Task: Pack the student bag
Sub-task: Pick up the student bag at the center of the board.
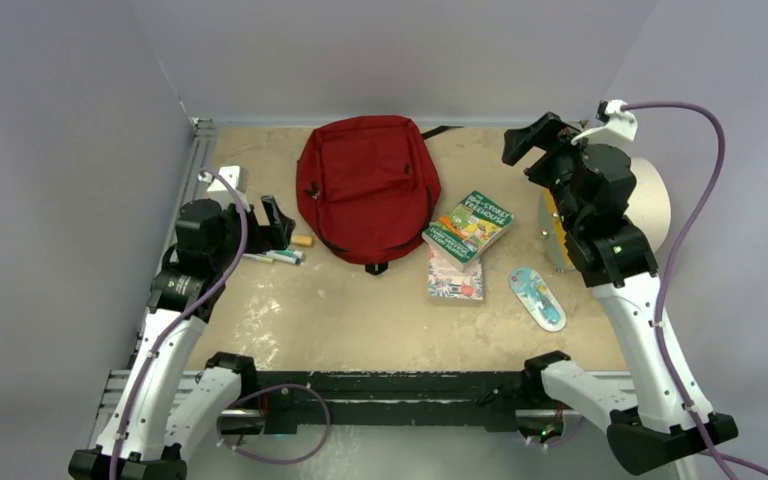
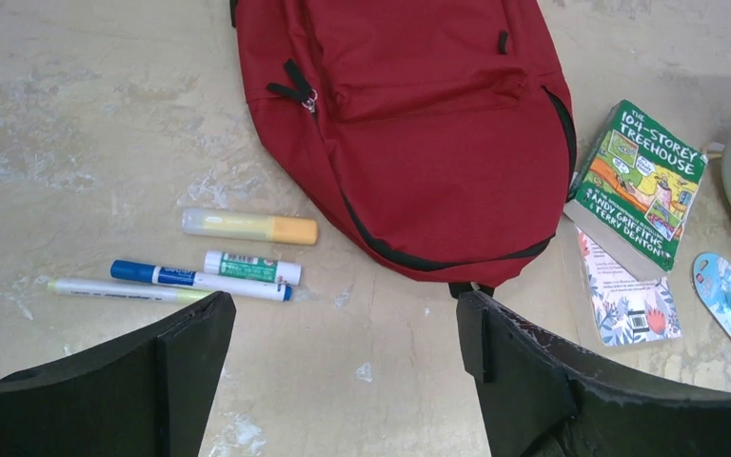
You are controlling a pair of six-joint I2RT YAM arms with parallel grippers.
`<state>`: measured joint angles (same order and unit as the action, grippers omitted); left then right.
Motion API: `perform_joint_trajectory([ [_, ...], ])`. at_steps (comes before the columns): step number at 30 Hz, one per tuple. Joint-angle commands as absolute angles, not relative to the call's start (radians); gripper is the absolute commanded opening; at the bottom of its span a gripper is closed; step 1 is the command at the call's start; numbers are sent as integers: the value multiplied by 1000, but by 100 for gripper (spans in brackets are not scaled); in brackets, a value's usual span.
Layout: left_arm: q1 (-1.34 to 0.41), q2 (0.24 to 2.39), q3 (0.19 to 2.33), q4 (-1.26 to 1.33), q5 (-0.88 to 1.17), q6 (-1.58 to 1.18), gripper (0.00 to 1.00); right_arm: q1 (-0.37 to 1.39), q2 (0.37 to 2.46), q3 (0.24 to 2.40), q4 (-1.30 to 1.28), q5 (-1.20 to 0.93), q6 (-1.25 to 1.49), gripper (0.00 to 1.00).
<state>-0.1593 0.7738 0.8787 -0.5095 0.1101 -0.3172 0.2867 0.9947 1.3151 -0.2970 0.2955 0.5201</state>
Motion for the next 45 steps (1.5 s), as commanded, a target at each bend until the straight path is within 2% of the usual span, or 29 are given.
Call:
perform_joint_trajectory([
  [1,-165,743,876,-426,135,-288,88,281,987,1328,-236,285,515,99],
  [7,-166,757,874,-431,128,-284,90,280,986,1331,-252,295,514,99],
  [10,-166,767,865,-427,117,-287,96,280,951,1267,-233,292,516,97],
  [19,-166,880,933,-413,178,-300,95,279,880,1197,-260,238,520,97],
  [23,-166,963,977,-467,196,-423,89,281,867,1157,-272,171,549,96],
  [27,-173,968,932,-455,205,-618,89,281,860,1099,-264,106,608,96],
  [38,-417,1068,830,-522,3,-1124,90,279,816,1020,-274,61,634,95],
  [45,-461,1170,722,-318,23,-1227,90,281,787,993,-273,51,640,95],
])
